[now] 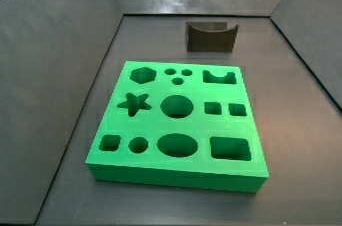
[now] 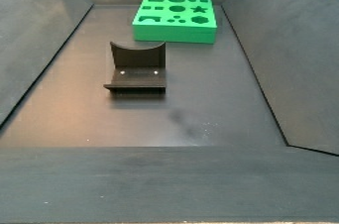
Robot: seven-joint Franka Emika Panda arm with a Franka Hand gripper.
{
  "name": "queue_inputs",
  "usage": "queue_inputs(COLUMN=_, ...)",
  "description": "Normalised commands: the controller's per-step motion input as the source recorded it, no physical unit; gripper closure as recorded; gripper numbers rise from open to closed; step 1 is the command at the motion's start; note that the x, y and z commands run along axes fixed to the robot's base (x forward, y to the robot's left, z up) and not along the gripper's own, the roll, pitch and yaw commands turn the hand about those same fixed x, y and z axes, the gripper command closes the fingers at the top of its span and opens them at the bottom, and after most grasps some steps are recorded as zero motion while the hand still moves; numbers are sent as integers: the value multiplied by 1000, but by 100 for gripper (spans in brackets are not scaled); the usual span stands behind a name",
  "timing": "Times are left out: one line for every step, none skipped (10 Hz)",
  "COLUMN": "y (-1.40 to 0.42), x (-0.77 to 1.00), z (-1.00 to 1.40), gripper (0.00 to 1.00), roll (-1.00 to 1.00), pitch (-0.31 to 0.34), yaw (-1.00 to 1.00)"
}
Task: Pick up the oval object. Move up. Place the oval object on the fixture. Regrasp the oval object. Move to above the board. Insert the oval object.
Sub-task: Move to above the board, then insert the oval object.
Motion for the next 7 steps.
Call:
queue_inputs(y=-58, x=-115, z=10, gripper=100, roll=-385, pitch=-14, yaw=-21)
queue_inputs(y=-21, x=-82, z=4, gripper=100, roll=-244, pitch=-28, yaw=-11)
queue_inputs(y=-26, x=0, z=-11, gripper=100, roll=0, pitch=0, yaw=0)
queue_inputs(y=-71, x=-17, z=-163, gripper=100, roll=-43, pitch=-99, yaw=0)
queue_inputs(y=-209, x=-260, z=-297, gripper=100, roll=-49, pitch=-151, yaw=63)
queue_inputs(y=-297, x=-154, z=-323, gripper=100, roll=-27, pitch=-173, yaw=137)
queue_inputs(y=-309, x=-26, z=-371, gripper=100, roll=-34, pitch=-144, yaw=180)
